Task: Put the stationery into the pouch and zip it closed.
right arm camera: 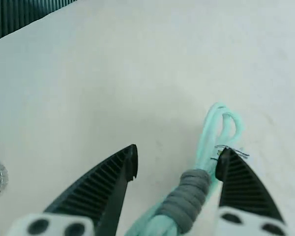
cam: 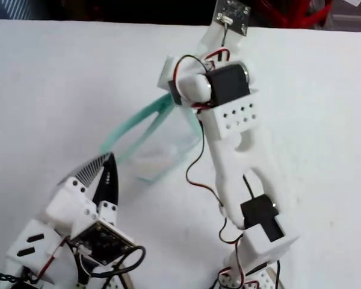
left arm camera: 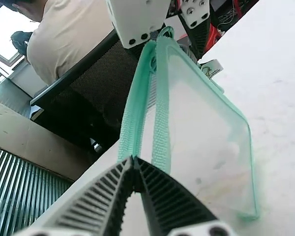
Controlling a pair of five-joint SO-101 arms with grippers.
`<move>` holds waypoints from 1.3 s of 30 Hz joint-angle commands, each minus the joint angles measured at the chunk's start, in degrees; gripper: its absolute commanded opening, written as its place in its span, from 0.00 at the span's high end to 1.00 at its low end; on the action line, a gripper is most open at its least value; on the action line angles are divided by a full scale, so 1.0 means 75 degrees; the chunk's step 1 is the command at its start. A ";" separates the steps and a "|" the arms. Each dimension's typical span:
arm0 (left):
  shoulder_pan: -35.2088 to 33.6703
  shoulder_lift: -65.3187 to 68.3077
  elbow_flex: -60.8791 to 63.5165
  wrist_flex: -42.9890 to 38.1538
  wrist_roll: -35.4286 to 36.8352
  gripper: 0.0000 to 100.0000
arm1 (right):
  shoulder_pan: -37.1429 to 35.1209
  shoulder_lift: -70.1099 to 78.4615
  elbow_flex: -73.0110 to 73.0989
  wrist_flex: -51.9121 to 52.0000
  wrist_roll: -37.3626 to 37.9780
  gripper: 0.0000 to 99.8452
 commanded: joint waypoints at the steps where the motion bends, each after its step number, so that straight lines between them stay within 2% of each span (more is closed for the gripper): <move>1: 0.0264 0.0217 0.0516 0.0469 0.0000 0.98 | -0.0006 -0.0346 -0.0387 0.0147 -0.0047 0.74; 5: 0.0697 0.0217 0.0879 0.0152 0.0000 0.98 | -0.0064 -0.0545 -0.0375 0.0170 0.0234 0.74; 13: 0.0697 0.0217 0.1008 -0.0059 0.0000 0.98 | -0.0381 -0.0615 0.0234 0.0182 0.0316 0.74; 19: 0.0697 0.0217 0.1008 -0.0059 0.0000 0.98 | -0.0322 -0.0627 0.0270 0.0182 0.0422 0.90; 23: 0.0709 0.0217 0.0996 -0.0070 0.0000 0.98 | -0.0381 -0.0639 0.0270 0.0182 0.1078 0.91; 28: 0.0733 0.0217 0.0985 -0.0117 0.0000 0.98 | -0.0381 -0.0627 0.0270 0.0182 0.1829 0.98; 33: 0.0686 0.0217 0.0985 -0.0293 0.0012 0.97 | -0.0287 -0.0674 0.0117 0.0182 0.1934 0.98; 35: 0.0686 0.0217 0.0973 -0.0352 0.0328 0.94 | -0.0100 -0.0744 0.0035 0.0158 0.1934 0.98; 39: 0.0510 0.0217 0.0610 -0.0387 0.2063 0.75 | 0.0158 -0.0826 -0.0117 0.0123 0.1934 0.98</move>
